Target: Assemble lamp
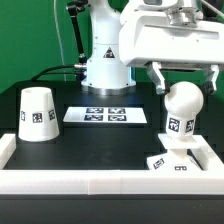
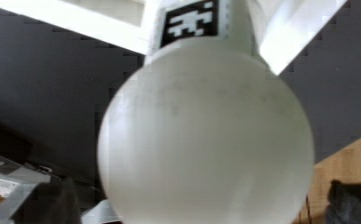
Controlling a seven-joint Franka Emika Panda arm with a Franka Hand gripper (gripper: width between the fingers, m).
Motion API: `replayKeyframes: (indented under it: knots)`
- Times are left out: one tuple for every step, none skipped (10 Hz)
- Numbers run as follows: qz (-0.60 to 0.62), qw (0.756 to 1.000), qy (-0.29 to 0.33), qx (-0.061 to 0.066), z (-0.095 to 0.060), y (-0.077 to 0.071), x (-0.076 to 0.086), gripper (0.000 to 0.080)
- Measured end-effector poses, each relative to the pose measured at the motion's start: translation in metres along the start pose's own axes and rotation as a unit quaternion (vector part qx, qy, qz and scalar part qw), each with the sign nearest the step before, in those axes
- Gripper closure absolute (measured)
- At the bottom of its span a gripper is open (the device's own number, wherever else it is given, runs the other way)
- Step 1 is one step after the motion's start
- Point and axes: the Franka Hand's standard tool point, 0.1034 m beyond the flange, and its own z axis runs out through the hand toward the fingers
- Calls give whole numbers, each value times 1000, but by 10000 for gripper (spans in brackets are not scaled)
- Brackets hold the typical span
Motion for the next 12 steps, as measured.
replayKeyframes:
  knots:
    - [1, 1000, -20, 4, 5, 3, -7, 100]
    - [3, 998, -65, 20, 7, 2, -11, 100]
    - [4, 995, -91, 29, 8, 2, -7, 100]
    - [6, 993, -110, 37, 9, 0, -9, 100]
    - [12, 987, -152, 51, 9, -5, -13, 100]
    - [13, 980, -189, 63, 9, -8, -12, 100]
    - [12, 974, -215, 71, 10, -10, -12, 100]
    - [9, 971, -226, 74, 13, -10, -12, 100]
    - [8, 972, -225, 73, 14, -9, -12, 100]
    - [7, 971, -226, 73, 15, -7, -13, 100]
    - [6, 972, -225, 73, 15, -3, -14, 100]
    - [7, 971, -225, 73, 15, -1, -13, 100]
